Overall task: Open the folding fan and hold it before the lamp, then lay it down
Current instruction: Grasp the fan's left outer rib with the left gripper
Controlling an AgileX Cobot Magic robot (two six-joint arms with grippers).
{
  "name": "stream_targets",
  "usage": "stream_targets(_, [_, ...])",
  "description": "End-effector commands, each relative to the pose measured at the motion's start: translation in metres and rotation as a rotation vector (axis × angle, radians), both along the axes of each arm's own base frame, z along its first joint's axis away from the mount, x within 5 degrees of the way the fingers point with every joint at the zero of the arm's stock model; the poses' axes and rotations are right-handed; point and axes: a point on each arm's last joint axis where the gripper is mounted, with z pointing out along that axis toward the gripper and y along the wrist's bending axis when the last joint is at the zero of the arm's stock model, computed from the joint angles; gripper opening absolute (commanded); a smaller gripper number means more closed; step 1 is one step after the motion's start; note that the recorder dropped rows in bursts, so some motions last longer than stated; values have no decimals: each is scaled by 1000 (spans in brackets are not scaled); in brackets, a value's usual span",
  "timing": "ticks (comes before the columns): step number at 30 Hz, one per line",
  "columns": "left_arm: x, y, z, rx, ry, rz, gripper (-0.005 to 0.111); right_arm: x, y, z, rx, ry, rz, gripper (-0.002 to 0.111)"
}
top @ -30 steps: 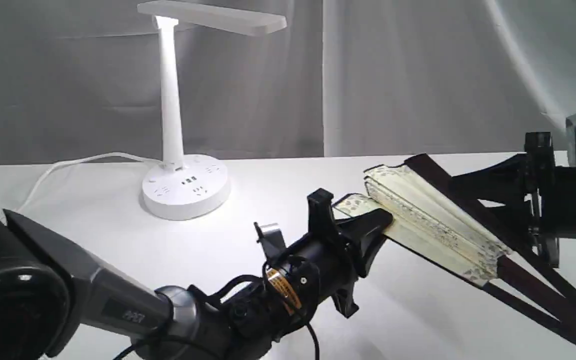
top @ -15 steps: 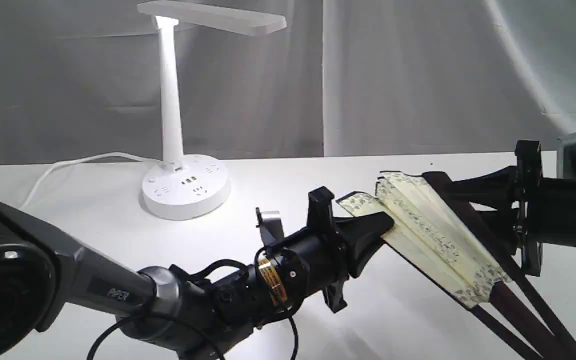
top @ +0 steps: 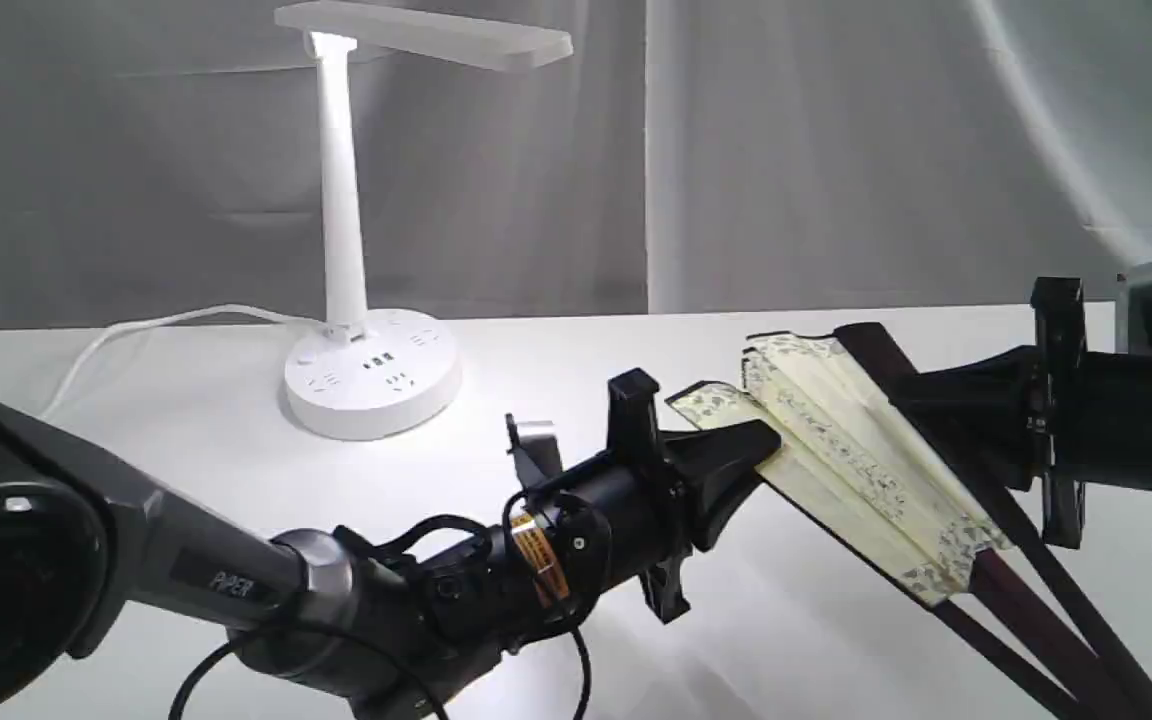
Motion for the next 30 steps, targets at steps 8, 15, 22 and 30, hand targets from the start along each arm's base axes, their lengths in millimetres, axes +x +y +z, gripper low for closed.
stream_targets(8, [1,-1,12,-21,-40,3,0,2,-3,4,8,-42,-17,0])
stream_targets(15, [3,-1,38,-43,-112,16,0,7,-5,7,49,-53,-71,0])
stream_targets(22, [5,2,63,-67,-181,62,0,7,-5,9,52,-55,-75,0])
stream_targets(30, [11,7,73,-110,-170,149,0,7,-5,9,52,-55,-75,0])
